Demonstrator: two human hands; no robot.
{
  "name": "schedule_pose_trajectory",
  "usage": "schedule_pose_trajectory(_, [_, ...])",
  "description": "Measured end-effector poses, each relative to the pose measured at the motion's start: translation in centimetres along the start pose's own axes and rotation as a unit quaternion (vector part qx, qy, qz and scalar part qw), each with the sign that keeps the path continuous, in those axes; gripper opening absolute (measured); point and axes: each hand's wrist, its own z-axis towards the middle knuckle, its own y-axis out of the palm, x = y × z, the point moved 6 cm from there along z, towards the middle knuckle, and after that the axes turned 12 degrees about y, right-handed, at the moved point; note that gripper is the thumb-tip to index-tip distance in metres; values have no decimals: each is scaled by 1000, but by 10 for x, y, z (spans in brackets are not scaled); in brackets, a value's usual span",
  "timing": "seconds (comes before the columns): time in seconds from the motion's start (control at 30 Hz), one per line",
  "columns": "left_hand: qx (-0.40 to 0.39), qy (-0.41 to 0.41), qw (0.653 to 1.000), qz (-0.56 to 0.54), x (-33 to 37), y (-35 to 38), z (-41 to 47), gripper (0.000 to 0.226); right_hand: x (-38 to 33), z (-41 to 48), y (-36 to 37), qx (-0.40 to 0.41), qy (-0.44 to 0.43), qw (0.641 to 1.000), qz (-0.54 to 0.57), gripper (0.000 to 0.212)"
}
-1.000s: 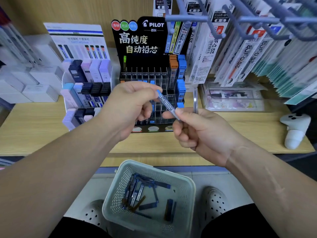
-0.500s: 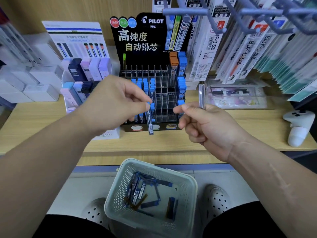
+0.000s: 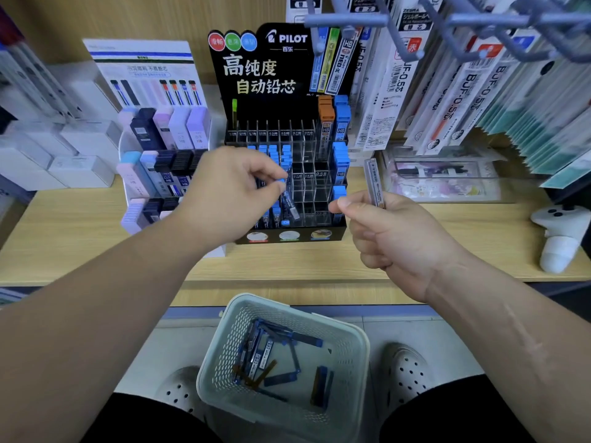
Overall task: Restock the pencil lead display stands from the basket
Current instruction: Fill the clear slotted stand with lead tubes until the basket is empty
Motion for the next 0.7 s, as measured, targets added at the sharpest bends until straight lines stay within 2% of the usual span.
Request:
schedule_pose_trajectory(0.07, [21,-10,999,-45,0,-6,1,7,0,1,-1,-2,-1,1000,1,18])
schedule_pose_trajectory(0.13, [-3,-12,999,-51,0,-6,1,9,0,1,-2,-2,0,1000,1,18])
schedule_pose_trajectory(0.27, [-72,19,997,19,4,4,-6,6,0,2,-3,-4,2,1000,1,22])
schedule_pose_trajectory(0.53, [-41,61,993,94,0,9,-2,7,0,1,1,-6,-2,1000,-4,21])
schedule_pose_trajectory(0.7, [-55,114,984,126,-5,22,1,5,-2,-3,-1,5,21,1000,2,40])
